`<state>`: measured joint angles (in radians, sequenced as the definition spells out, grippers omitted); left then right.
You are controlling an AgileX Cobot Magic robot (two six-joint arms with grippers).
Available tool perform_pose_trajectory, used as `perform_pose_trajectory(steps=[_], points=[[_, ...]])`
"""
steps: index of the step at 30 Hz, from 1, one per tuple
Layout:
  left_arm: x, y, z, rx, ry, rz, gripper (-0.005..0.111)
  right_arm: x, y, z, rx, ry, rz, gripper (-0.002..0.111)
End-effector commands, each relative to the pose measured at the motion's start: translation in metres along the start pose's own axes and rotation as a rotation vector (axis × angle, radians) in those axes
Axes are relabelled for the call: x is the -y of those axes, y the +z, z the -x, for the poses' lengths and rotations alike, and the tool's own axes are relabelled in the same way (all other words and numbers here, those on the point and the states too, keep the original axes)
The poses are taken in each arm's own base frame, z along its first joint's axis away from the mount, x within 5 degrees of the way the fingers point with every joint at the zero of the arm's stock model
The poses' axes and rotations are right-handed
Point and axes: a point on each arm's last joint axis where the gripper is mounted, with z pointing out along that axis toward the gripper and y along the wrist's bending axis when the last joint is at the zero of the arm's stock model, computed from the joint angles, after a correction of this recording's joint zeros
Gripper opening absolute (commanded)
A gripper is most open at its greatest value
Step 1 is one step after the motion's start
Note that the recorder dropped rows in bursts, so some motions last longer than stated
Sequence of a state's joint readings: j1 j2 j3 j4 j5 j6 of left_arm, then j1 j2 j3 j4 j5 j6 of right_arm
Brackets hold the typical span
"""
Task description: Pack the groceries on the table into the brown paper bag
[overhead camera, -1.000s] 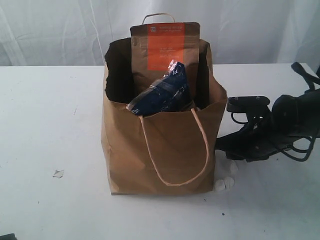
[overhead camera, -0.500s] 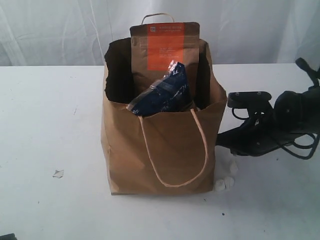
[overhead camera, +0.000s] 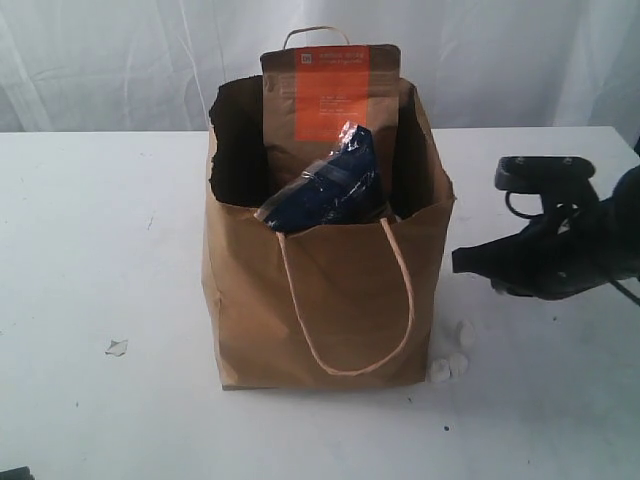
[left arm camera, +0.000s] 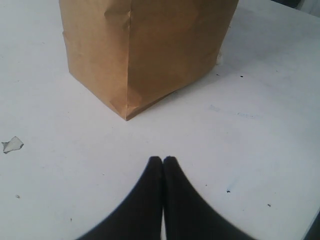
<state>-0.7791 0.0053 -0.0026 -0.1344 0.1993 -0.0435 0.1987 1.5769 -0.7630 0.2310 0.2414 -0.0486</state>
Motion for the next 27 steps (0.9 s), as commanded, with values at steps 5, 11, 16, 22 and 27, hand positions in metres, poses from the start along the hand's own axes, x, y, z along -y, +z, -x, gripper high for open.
perform_pose_trajectory(steps=[5, 11, 16, 22, 27], points=[[0.000, 0.000, -0.001, -0.002, -0.006, -0.004, 0.000, 0.010, -0.072, 0.006, 0.199, 0.009, 0.000, 0.000], [0.000, 0.000, -0.001, -0.002, -0.006, -0.004, 0.000, 0.000, -0.132, 0.012, 0.337, -0.055, 0.038, 0.000], [0.000, 0.000, -0.001, -0.002, -0.006, -0.004, 0.000, -0.015, -0.178, 0.026, 0.426, -0.130, 0.088, 0.000], [0.000, 0.000, -0.001, -0.002, -0.006, -0.004, 0.000, -0.038, -0.208, 0.044, 0.445, -0.267, 0.148, 0.000], [0.000, 0.000, -0.001, -0.002, -0.006, -0.004, 0.000, -0.057, -0.212, 0.062, 0.411, -0.396, 0.159, 0.000]])
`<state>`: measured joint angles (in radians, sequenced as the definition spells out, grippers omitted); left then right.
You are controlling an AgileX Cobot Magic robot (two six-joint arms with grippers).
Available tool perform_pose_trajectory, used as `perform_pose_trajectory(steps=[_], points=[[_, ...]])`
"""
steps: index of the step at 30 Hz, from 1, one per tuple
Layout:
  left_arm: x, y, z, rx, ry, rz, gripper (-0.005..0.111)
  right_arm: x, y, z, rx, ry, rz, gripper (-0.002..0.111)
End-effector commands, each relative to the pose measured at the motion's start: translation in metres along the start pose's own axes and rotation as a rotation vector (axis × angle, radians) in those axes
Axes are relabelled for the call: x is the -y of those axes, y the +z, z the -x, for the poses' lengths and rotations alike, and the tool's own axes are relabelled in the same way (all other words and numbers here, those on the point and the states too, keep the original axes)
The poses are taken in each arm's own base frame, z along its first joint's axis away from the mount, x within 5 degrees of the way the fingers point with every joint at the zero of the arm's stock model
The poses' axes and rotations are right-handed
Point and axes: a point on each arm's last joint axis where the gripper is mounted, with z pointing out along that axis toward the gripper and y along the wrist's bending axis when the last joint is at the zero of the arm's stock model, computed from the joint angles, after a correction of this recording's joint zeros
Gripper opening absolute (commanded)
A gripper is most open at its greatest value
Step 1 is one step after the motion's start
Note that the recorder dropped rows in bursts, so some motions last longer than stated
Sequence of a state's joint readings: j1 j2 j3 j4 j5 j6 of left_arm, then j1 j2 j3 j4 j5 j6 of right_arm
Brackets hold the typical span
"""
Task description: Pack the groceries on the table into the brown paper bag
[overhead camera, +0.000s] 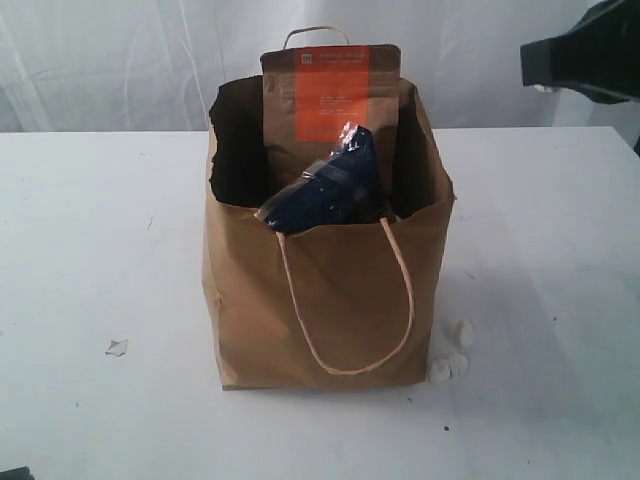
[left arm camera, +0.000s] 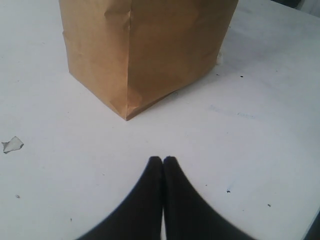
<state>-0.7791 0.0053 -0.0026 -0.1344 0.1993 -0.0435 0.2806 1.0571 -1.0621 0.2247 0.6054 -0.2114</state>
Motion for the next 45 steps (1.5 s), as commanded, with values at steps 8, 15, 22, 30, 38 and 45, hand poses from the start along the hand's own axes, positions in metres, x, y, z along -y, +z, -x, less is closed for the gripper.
perform_pose_trajectory(steps=[8, 15, 22, 30, 38, 45], points=[[0.000, 0.000, -0.001, -0.002, -0.006, -0.004, 0.000, -0.036, 0.027, 0.031, -0.115, -0.238, 0.092, 0.000], [0.000, 0.000, -0.001, -0.002, -0.006, -0.004, 0.000, -0.058, 0.052, 0.025, -0.207, -0.317, 0.151, 0.000], [0.000, 0.000, -0.001, -0.002, -0.006, -0.004, 0.000, -0.066, 0.058, 0.020, -0.243, -0.336, 0.173, 0.000], [0.000, 0.000, -0.001, -0.002, -0.006, -0.004, 0.000, -0.066, 0.069, 0.015, -0.281, -0.337, 0.175, 0.000], [0.000, 0.000, -0.001, -0.002, -0.006, -0.004, 0.000, -0.066, 0.069, 0.013, -0.302, -0.337, 0.179, 0.001], [0.000, 0.000, -0.001, -0.002, -0.006, -0.004, 0.000, -0.066, 0.068, 0.012, -0.316, -0.346, 0.183, 0.031]])
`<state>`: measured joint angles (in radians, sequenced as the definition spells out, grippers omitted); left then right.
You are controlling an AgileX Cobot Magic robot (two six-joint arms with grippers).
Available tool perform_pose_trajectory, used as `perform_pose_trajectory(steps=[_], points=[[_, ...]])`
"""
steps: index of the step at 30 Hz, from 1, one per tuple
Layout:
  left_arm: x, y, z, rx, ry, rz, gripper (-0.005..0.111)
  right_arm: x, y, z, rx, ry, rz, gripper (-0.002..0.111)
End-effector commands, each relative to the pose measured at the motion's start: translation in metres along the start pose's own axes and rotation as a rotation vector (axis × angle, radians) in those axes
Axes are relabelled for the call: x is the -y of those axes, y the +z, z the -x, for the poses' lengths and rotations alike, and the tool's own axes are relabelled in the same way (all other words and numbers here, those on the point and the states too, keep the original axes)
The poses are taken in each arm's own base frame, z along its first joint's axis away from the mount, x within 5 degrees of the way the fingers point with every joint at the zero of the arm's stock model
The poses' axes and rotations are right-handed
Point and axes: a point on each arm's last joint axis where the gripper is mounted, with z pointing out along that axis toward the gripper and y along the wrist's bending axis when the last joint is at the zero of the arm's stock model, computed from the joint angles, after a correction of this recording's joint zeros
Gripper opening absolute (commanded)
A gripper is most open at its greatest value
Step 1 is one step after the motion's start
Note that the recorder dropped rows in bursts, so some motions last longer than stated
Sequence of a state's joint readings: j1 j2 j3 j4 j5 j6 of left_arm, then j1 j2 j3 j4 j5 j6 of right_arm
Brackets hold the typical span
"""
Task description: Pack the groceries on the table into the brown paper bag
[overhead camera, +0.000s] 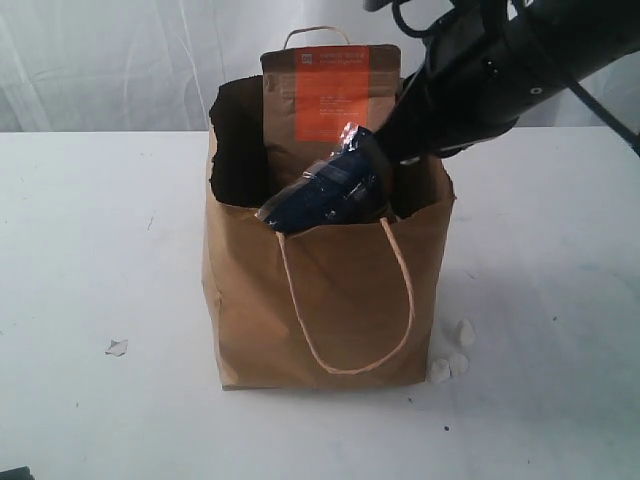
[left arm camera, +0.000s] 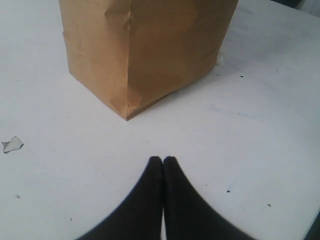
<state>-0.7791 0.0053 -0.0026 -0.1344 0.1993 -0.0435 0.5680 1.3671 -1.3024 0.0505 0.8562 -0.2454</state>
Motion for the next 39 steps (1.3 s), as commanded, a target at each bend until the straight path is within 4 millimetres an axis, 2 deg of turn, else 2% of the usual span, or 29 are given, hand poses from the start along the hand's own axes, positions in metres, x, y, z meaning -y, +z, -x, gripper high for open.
perform_pose_trajectory(steps=[1, 4, 8, 12, 16, 19, 22, 26, 30, 34, 39], points=[[0.000, 0.000, -0.001, -0.002, -0.006, -0.004, 0.000, 0.000, -0.002, 0.001, 0.008, -0.012, 0.000, 0.036], [0.000, 0.000, -0.001, -0.002, -0.006, -0.004, 0.000, 0.000, -0.002, 0.002, 0.011, -0.009, 0.004, 0.044], [0.000, 0.000, -0.001, -0.002, -0.006, -0.004, 0.000, 0.000, -0.014, 0.007, 0.093, -0.009, -0.016, 0.045], [0.000, 0.000, -0.001, -0.002, -0.006, -0.004, 0.000, 0.001, -0.047, 0.012, 0.250, -0.012, -0.053, 0.045], [0.000, 0.000, -0.001, -0.002, -0.006, -0.004, 0.000, 0.003, -0.080, 0.010, 0.345, 0.030, -0.089, 0.045], [0.000, 0.000, -0.001, -0.002, -0.006, -0.004, 0.000, 0.015, -0.100, 0.000, 0.352, 0.110, -0.168, 0.045], [0.000, 0.000, -0.001, -0.002, -0.006, -0.004, 0.000, 0.028, -0.109, -0.015, 0.274, 0.142, -0.255, 0.045], [0.000, 0.000, -0.001, -0.002, -0.006, -0.004, 0.000, 0.041, -0.110, -0.031, 0.159, 0.206, -0.300, 0.045], [0.000, 0.000, -0.001, -0.002, -0.006, -0.004, 0.000, 0.055, -0.101, -0.049, 0.087, 0.270, -0.346, 0.045], [0.000, 0.000, -0.001, -0.002, -0.006, -0.004, 0.000, 0.066, -0.088, -0.071, 0.024, 0.327, -0.385, 0.045], [0.000, 0.000, -0.001, -0.002, -0.006, -0.004, 0.000, 0.069, -0.065, -0.097, -0.037, 0.397, -0.362, 0.045]])
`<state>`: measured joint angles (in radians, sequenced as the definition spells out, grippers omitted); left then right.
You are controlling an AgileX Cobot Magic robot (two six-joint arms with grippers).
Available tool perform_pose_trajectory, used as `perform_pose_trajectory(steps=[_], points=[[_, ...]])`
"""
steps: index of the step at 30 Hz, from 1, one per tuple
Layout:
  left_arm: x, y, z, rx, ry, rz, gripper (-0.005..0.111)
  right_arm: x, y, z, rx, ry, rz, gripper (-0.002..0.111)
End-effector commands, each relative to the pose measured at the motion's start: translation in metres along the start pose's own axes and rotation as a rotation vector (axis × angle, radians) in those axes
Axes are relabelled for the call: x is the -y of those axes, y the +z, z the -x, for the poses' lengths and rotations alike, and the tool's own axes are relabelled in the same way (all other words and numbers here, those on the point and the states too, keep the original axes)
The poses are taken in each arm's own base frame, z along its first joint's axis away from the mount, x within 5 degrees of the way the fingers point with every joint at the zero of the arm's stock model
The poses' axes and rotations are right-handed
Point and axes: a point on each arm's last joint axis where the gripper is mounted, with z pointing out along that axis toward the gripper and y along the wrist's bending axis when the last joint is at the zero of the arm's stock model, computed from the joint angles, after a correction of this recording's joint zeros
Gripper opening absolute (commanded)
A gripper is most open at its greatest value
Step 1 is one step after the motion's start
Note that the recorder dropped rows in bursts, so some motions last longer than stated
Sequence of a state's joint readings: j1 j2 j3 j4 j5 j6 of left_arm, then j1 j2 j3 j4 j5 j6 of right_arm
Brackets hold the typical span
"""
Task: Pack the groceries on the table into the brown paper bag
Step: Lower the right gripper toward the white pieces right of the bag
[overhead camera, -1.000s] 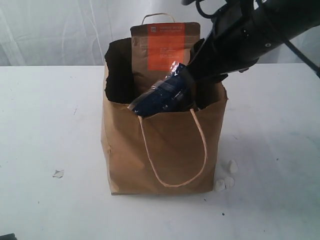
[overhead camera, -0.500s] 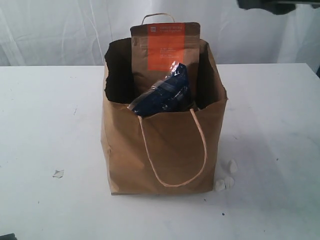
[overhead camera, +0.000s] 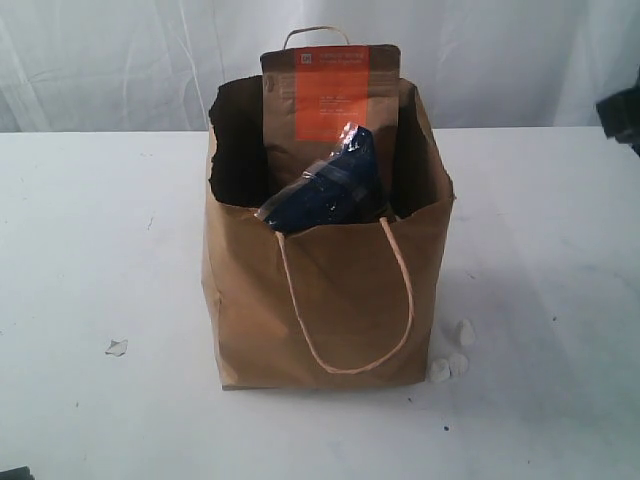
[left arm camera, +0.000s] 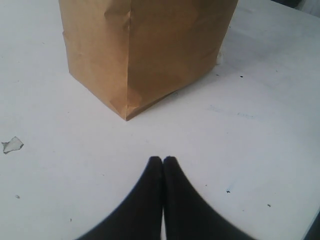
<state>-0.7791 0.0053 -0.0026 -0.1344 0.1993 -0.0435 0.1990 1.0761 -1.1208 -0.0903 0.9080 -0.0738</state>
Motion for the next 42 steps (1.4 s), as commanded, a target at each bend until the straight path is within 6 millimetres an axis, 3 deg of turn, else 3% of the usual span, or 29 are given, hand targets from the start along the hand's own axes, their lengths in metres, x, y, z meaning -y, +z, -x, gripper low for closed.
perform_pose_trajectory(steps=[1, 7, 17, 26, 42], points=[[0.000, 0.000, -0.001, -0.002, -0.006, -0.004, 0.000, 0.001, 0.020, -0.023, -0.047, 0.051, 0.012, 0.045], [0.000, 0.000, -0.001, -0.002, -0.006, -0.004, 0.000, -0.008, 0.050, -0.049, -0.044, 0.094, 0.053, 0.045], [0.000, 0.000, -0.001, -0.002, -0.006, -0.004, 0.000, -0.019, 0.094, -0.076, -0.148, 0.163, 0.107, 0.045], [0.000, 0.000, -0.001, -0.002, -0.006, -0.004, 0.000, -0.029, 0.133, -0.087, -0.227, 0.207, 0.175, 0.045], [0.000, 0.000, -0.001, -0.002, -0.006, -0.004, 0.000, -0.053, 0.187, -0.102, -0.302, 0.097, 0.221, 0.045]])
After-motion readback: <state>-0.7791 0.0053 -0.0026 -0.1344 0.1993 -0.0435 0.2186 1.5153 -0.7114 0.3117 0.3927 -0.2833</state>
